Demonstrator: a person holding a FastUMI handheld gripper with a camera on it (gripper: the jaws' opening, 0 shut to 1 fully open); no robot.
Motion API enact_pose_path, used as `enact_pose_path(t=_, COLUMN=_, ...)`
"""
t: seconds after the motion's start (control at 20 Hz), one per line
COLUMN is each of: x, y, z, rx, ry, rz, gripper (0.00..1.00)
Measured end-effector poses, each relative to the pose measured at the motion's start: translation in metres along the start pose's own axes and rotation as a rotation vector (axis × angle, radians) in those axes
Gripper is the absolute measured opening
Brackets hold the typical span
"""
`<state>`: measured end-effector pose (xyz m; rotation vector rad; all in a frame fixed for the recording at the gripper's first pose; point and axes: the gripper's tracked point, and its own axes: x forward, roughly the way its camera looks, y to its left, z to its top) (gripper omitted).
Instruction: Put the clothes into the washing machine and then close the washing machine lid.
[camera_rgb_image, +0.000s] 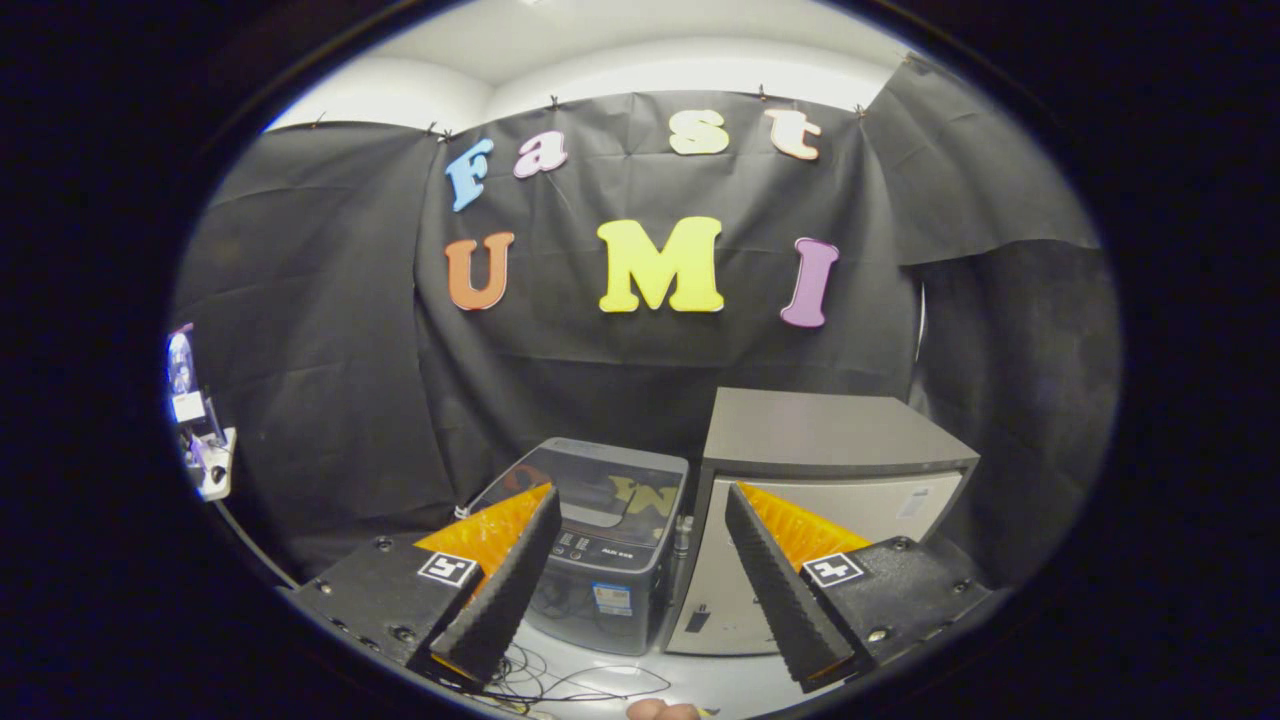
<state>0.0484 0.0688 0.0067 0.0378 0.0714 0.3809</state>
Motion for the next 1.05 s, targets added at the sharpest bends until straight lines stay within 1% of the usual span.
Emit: enact_pose_path(t=1.05, x=-0.001, y=-0.014, z=0.000, rx=0.004, ry=-0.014, rz=0.007, gripper=1.00)
